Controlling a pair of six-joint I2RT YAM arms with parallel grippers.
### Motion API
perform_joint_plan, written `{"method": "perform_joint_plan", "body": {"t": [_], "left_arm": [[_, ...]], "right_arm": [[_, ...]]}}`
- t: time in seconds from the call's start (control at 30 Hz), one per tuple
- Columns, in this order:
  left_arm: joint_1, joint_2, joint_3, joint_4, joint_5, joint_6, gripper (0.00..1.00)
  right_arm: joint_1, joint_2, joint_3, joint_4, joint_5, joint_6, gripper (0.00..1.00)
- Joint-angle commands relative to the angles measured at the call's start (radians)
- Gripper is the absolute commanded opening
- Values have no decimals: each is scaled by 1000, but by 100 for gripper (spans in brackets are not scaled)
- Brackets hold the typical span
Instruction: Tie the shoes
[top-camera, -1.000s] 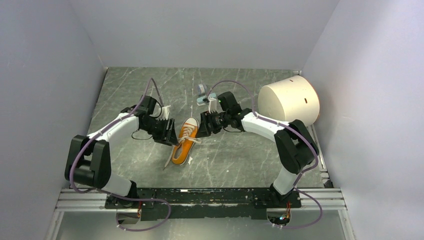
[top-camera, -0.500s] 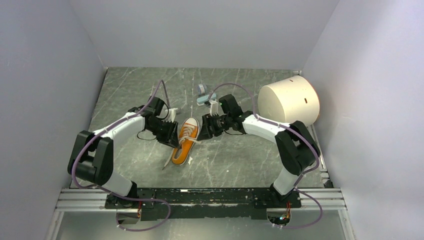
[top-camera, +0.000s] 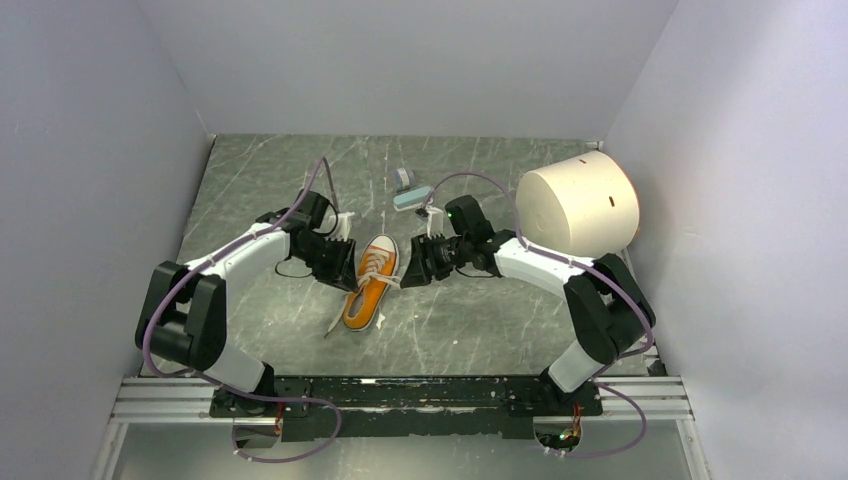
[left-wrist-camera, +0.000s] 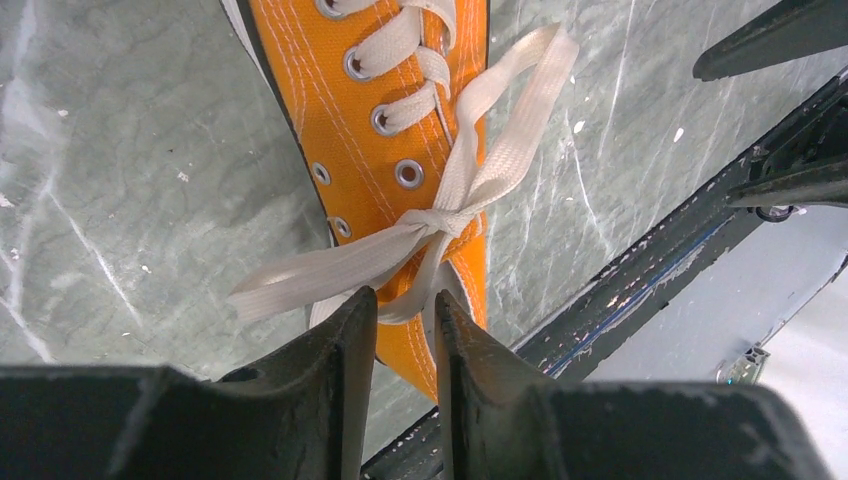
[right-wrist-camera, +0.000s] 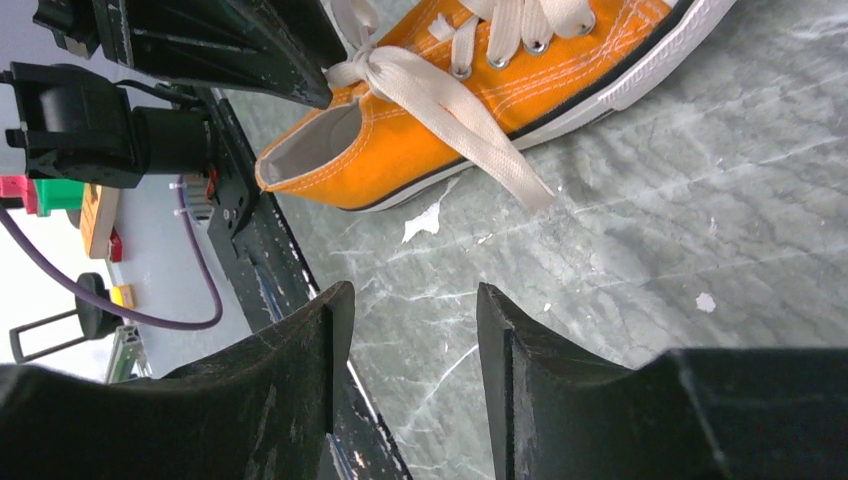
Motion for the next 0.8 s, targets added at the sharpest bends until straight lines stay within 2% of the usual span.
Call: {"method": "perform_joint_plan", "body": {"t": [0.0,0.13,0.2,0.23,0.5,0.77], "left_arm": [[-9,8,30,3,9,7,33],[-9,22,44,-27,-3,17,28],[-9,31,47,-50,-35,16,10],[-9,31,48,-61,-52,13,6],[-9,-80,80,-224,-173,-68,5],[-9,-221,-32,-374,-206,-169,5]], "right_arm": [[2,-24,-31,33,-5,13,52],[-1,-5,-35,78,-17,46,54],[1,14,-34,121,-34,83,57],[-1,24,-33,152,-41,109,58],[-6,148,8,289,-95,274,60],[-8,200,26,336,-99,370,63]]}}
